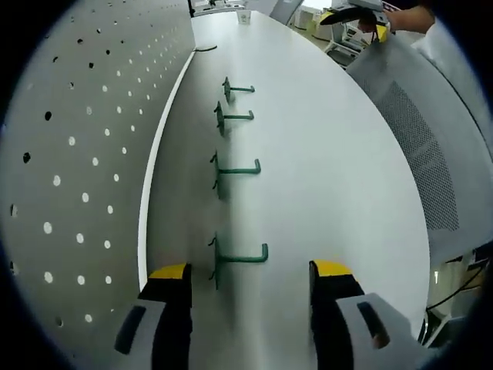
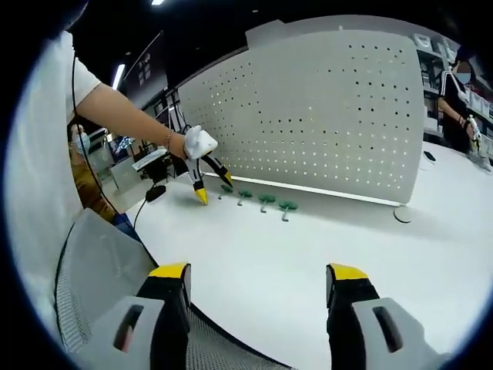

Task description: Insert the hook assembly into the mounting plate slot until the hook locks in place.

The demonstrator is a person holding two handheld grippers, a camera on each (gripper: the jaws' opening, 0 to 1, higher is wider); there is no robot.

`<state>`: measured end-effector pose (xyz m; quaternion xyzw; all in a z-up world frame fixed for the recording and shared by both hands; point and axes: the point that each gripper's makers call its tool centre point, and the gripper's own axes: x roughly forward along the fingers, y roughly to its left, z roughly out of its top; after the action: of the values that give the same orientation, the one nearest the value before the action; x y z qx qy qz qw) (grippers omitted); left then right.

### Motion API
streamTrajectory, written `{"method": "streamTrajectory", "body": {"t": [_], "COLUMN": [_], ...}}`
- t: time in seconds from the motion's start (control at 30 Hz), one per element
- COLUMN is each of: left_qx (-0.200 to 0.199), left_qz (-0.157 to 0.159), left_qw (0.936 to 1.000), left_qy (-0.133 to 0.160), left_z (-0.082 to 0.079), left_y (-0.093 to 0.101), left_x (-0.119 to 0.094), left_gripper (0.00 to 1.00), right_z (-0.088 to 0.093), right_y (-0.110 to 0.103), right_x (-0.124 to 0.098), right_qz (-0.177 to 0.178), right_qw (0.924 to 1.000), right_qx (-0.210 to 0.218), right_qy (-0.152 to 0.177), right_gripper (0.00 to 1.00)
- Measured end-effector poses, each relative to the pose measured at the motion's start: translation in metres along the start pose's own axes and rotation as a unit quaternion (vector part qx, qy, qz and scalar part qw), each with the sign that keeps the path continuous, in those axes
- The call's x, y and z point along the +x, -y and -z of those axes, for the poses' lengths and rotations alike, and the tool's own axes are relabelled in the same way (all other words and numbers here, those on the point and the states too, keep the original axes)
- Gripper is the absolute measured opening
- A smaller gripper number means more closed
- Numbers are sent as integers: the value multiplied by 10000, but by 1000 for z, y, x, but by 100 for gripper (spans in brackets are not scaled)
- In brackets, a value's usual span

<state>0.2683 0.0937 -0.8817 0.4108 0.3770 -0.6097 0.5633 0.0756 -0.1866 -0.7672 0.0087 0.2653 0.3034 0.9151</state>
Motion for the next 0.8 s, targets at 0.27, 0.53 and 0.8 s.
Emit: {"method": "streamTrajectory", "body": {"t": [0.27,0.53,0.8], "left_qx": [32,-151,-471], "left_qz": [11,-83,-281], "left_qw": [10000,9999,9985], "left_qy": [-17,-4,-49], "left_z": [1,2,6], "left_y": [-1,-10,-20], "left_x": [-1,-4,-5], "left_gripper": [59,39,15], "right_z": [-3,-1,2], "right_y": [5,6,3], "right_x": [-2,-2,-1], "right_qz": [46,57,1], "right_qw": [10000,10000,10000], "right_qx": [-19,-4,3], "right_qy": [18,-2,-52], "right_gripper": [69,68,67]}}
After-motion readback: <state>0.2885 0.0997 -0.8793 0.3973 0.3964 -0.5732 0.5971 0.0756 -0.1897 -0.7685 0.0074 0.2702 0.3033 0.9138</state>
